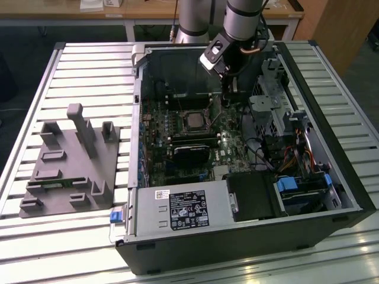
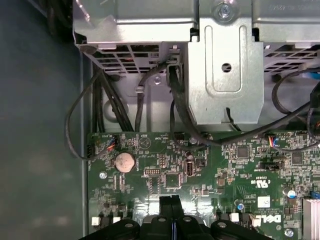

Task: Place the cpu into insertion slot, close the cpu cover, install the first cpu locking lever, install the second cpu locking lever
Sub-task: 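Close the cpu cover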

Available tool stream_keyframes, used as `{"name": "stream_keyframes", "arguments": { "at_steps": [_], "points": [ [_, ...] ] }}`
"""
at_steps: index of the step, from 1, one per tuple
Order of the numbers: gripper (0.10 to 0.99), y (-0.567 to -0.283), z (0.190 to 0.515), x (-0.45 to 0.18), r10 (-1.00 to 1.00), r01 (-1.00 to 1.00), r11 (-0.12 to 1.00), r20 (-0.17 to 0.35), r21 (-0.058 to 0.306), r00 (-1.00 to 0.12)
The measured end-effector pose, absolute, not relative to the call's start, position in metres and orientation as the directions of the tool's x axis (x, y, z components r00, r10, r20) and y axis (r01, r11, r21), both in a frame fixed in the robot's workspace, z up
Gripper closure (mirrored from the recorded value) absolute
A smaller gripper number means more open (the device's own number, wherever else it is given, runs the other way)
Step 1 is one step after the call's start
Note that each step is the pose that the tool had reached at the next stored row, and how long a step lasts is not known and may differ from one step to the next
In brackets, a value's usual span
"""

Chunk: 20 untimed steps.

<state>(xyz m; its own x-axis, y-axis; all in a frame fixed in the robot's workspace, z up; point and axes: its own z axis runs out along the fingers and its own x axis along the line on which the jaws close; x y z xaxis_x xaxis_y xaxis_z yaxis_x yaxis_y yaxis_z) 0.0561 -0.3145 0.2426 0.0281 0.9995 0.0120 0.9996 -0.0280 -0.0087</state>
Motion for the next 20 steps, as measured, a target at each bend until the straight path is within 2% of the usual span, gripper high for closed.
{"name": "stream_keyframes", "arguments": {
  "at_steps": [20],
  "points": [
    [0.98,-0.315,0.243,0.025,0.998,1.0,-0.028,0.05,-0.009,0.028]
  ]
}}
